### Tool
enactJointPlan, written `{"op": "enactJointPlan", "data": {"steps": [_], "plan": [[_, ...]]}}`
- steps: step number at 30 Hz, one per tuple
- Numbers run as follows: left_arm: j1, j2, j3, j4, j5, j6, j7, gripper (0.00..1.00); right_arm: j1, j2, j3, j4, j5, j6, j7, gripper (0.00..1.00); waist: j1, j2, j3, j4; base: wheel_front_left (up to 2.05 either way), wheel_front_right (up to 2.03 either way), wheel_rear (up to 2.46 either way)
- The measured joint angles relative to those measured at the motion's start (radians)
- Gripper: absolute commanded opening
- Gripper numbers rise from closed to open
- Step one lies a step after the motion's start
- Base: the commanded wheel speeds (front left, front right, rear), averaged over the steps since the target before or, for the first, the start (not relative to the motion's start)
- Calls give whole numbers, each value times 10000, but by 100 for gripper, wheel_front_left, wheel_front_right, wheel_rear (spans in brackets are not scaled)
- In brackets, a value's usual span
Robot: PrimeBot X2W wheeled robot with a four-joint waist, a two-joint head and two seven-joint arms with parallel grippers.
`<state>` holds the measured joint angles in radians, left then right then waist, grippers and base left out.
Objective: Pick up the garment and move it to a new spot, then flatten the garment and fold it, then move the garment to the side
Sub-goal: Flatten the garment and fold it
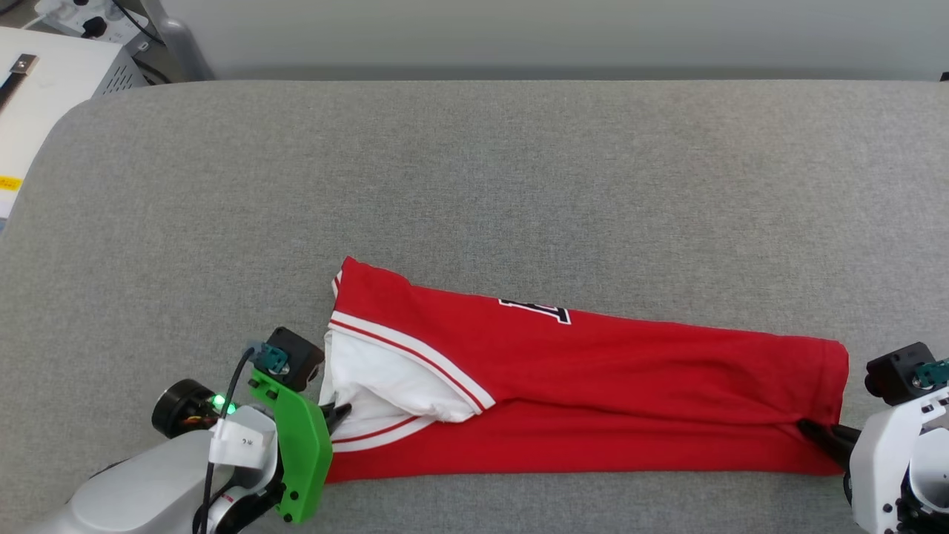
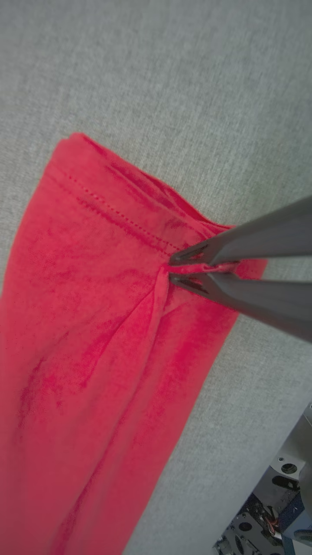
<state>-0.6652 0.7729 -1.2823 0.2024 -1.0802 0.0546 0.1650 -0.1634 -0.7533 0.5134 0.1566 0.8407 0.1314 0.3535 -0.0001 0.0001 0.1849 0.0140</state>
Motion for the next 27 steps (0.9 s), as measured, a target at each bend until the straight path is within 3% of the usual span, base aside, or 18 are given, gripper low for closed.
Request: {"op": "enactJointPlan", "data": {"steps": [1, 2, 3, 10, 17, 22, 27], "plan": [[53, -82, 10, 75, -33, 0, -61, 0, 16, 77, 2, 82, -4, 0, 0, 0, 0, 0, 50, 4, 0, 0, 0], [89, -151, 17, 121, -44, 17, -130, 27, 19, 123, -2, 121, -15, 0, -6, 27, 0, 0, 80, 10, 0, 0, 0], [108, -226, 40, 153, -38, 52, -276, 100, 20, 161, -23, 151, -25, 0, -46, 100, 0, 0, 101, 26, 0, 0, 0], [410, -295, 771, 44, 115, 986, -2194, 100, 38, 167, -731, -403, 240, 0, -280, 100, 0, 0, -170, 30, 0, 0, 0], [847, -313, 1429, -456, 692, 2293, -3847, 100, 219, -508, -2182, -1001, 623, 0, 146, 100, 0, 0, -523, 96, 0, 0, 0], [1324, -660, 2548, -692, 1338, 3214, -4203, 100, 419, -562, -3037, -723, 1398, 0, 1147, 100, 0, 0, -510, 296, 0, 0, 0], [2190, -1367, 4247, -1179, 3055, 3770, -4209, 100, 676, -366, -3419, -184, 1818, 0, 2109, 100, 0, 0, -413, 511, 0, 0, 0]]}}
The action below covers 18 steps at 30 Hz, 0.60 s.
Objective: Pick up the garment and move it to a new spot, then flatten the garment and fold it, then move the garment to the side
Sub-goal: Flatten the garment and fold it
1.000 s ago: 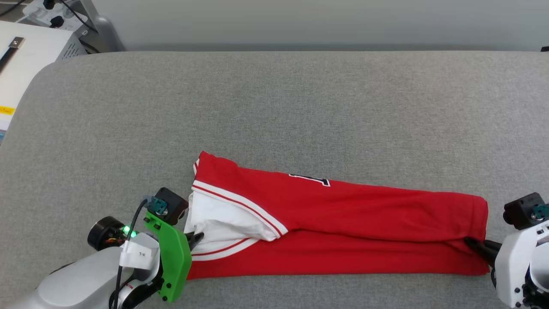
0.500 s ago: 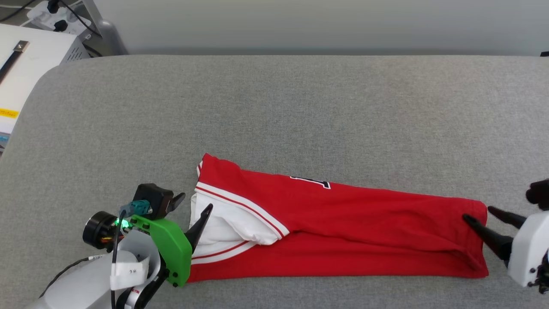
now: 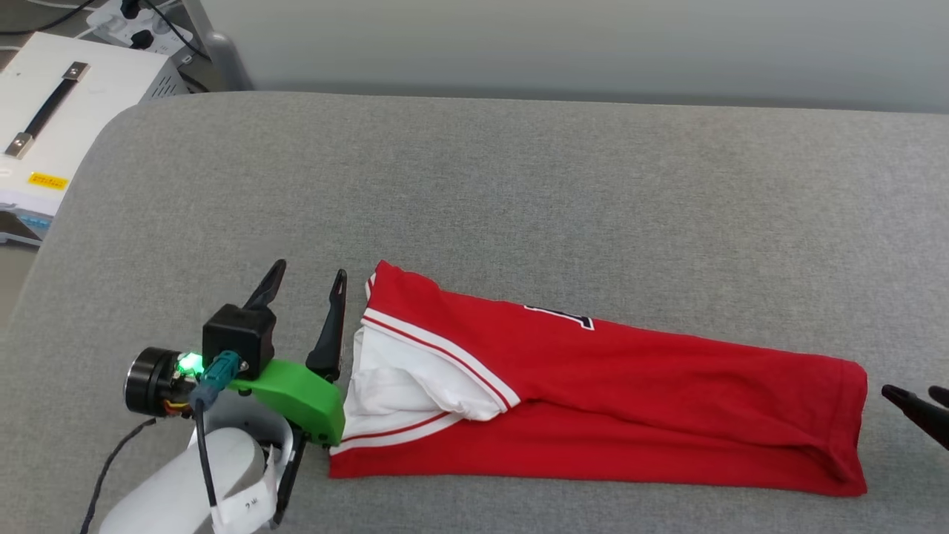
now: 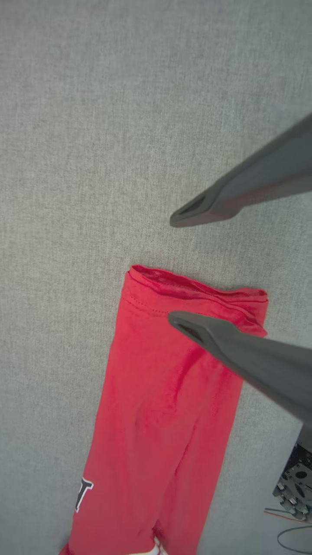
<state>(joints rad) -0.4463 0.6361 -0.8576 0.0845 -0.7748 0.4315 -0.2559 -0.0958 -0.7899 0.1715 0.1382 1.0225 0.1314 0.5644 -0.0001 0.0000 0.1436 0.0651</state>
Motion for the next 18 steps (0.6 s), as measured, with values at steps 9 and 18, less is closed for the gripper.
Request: {"op": "enactJointPlan", "data": {"steps": [9, 18], "plan": [[1781, -1227, 2573, -293, 2357, 56, 0, 100, 134, 857, -90, 629, 104, 0, 493, 100, 0, 0, 233, 406, 0, 0, 0], [2907, -2514, 4581, -276, 3833, -798, -2, 100, -27, 1404, 71, 1197, 171, 0, 562, 100, 0, 0, 468, 720, 0, 0, 0]]}}
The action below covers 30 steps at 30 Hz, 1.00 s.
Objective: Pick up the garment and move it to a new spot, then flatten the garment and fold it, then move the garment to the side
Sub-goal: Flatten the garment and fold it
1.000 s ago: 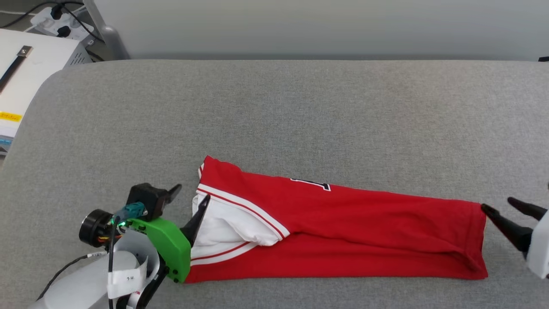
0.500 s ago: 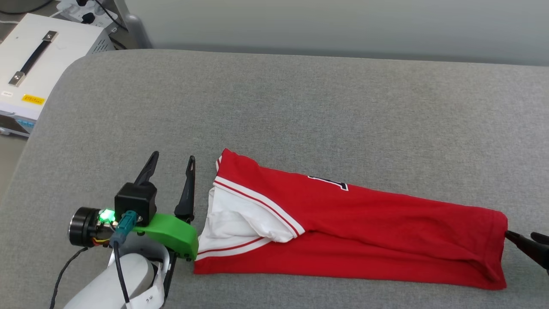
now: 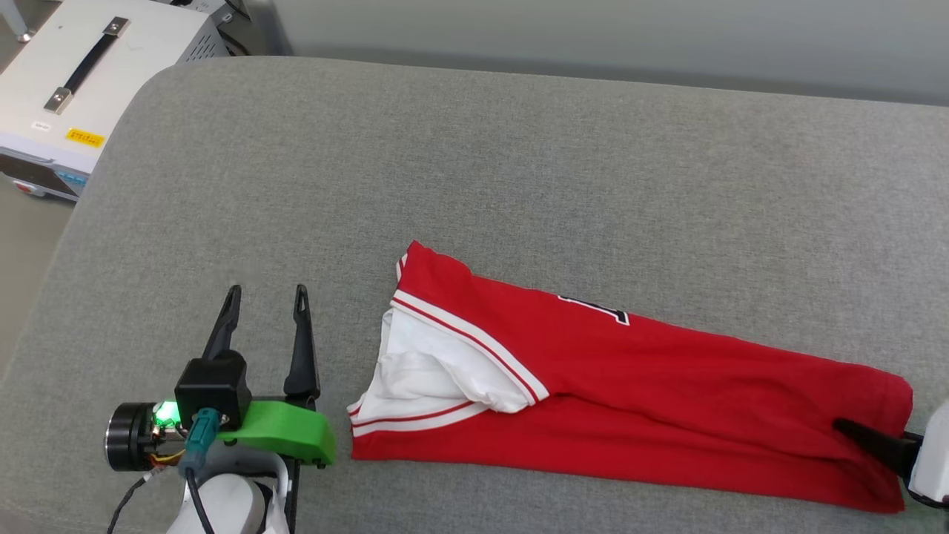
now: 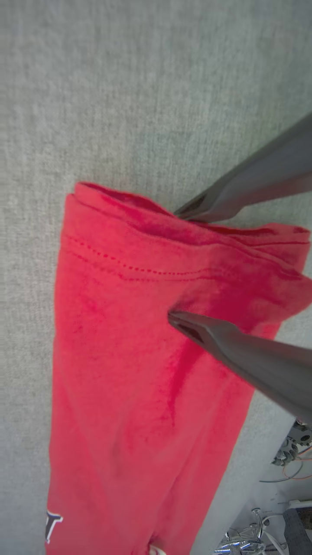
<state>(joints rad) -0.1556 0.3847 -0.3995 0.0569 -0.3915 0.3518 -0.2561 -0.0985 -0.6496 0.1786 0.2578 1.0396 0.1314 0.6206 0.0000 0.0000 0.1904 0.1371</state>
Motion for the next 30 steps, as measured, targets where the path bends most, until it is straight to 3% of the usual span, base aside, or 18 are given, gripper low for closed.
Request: {"op": "enactJointPlan", "data": {"steps": [10, 11, 12, 13, 21, 30], "plan": [[733, -1266, 1304, 163, 1325, -980, 2, 100, -391, 437, 675, 167, 199, -2, -466, 100, 0, 0, -87, 188, 0, 0, 0], [778, -1383, 1417, 176, 1452, -1058, 2, 100, -415, 433, 777, 190, 199, -2, -560, 95, 0, 0, -108, 204, 0, 0, 0], [803, -1461, 1494, 186, 1561, -1126, 0, 100, -430, 422, 851, 201, 198, -2, -652, 33, 0, 0, -126, 215, 0, 0, 0], [840, -1553, 1595, 194, 1697, -1212, 0, 100, -441, 412, 947, 224, 198, -2, -782, 0, 0, 0, -151, 226, 0, 0, 0], [1302, -2157, 2328, 165, 2535, -1810, 2, 100, -443, -167, 1300, 769, 290, 2, -1626, 0, 0, 0, -474, 138, 0, 0, 0], [1510, -2364, 2568, 161, 3053, -2249, 2, 100, -333, -1553, 1049, 1396, 102, 2, -1858, 0, 0, 0, -772, -44, 0, 0, 0]]}}
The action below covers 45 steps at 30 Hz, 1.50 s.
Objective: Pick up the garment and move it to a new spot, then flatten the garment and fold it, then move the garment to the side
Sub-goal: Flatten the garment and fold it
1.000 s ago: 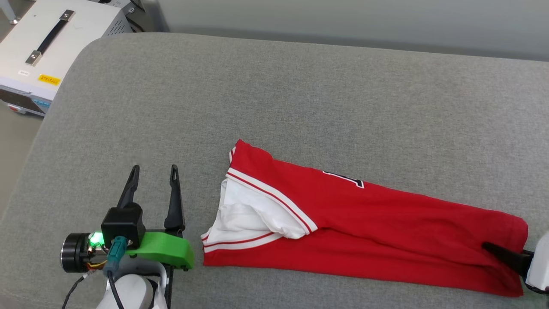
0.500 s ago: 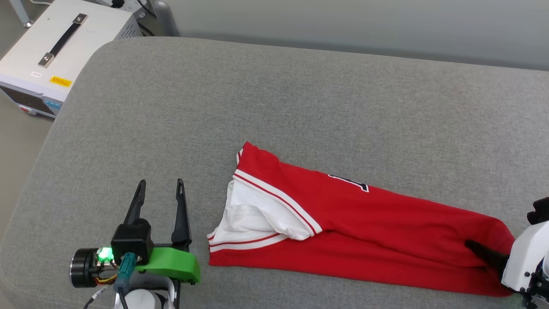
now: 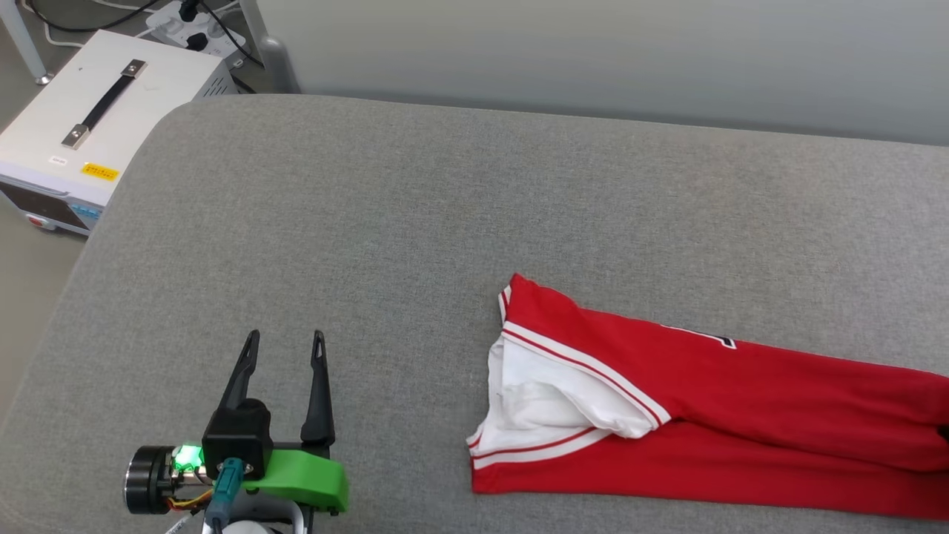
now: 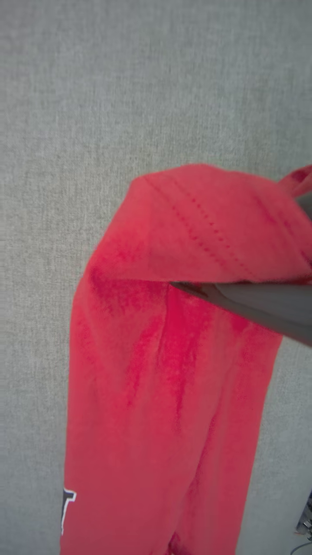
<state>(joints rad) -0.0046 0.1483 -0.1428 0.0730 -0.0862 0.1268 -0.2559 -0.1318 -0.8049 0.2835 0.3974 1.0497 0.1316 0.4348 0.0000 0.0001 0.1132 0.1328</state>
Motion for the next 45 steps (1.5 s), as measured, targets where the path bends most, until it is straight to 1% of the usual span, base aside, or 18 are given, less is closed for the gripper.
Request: {"op": "enactJointPlan", "data": {"steps": [2, 4, 10, 12, 16, 18, 21, 25, 28, 31, 33, 36, 41, 45], "plan": [[41, -36, 42, 8, 67, -58, -2, 100, 110, -186, -81, -86, 17, -2, 2, 0, 0, 0, -41, -25, 0, 0, 0], [43, -86, 96, 15, 82, -102, -2, 100, 197, -255, -165, -487, 270, -2, 8, 0, 0, 0, -60, -50, 0, 0, 0], [43, -209, 186, 42, 192, -276, -2, 100, 289, -297, -176, -2811, 1112, -2, 297, 0, 0, 0, -47, -117, 0, 0, 0], [42, -236, 186, 54, 249, -345, -2, 100, 287, -265, -90, -3542, 1191, -2, 479, 0, 0, 0, -32, -107, 0, 0, 0], [30, -295, 161, 94, 355, -447, 0, 100, 203, 36, 299, -4650, 1340, -2, 993, 0, 0, 0, 26, -28, 0, 0, 0], [16, -326, 146, 107, 359, -481, -2, 100, 5, 201, 608, -4911, 1220, -2, 1248, 0, 0, 0, 79, 24, 0, 0, 0], [-17, -405, 102, 109, 431, -529, -2, 100, -567, 633, 1106, -4997, 888, -2, 1620, 0, 0, 0, 194, 99, 0, 0, 0], [-166, -499, 31, 115, 449, -614, 0, 100, -1633, 1381, 1981, -4671, 182, -2, 1967, 0, 0, 0, 414, 201, 0, 0, 0], [-302, -541, 8, 146, 458, -625, 0, 100, -2446, 2029, 2711, -4130, -376, -2, 2044, 0, 0, 0, 577, 280, 0, 0, 0], [-398, -581, -25, 159, 458, -629, 0, 100, -3137, 2702, 3373, -3229, -867, -2, 2033, 0, 0, 0, 710, 369, 0, 0, 0], [-442, -604, -46, 169, 458, -673, -2, 100, -3491, 3037, 3741, -2671, -1087, -2, 1990, 0, 0, 0, 779, 424, 0, 0, 0], [-477, -629, -40, 173, 458, -690, -2, 100, -3954, 3578, 4109, -1829, -1260, -2, 1718, 0, 0, -1, 879, 478, 0, 0, 0], [-529, -692, -44, 188, 460, -696, -2, 100, -4605, 4153, 4719, -546, -1764, -2, 1110, 0, 0, 0, 997, 546, 0, 0, 0], [-612, -752, -38, 194, 462, -696, 0, 100, -4786, 4355, 5193, 88, -1941, -2, 721, 0, 0, 0, 1023, 547, 0, 0, 0]]}}
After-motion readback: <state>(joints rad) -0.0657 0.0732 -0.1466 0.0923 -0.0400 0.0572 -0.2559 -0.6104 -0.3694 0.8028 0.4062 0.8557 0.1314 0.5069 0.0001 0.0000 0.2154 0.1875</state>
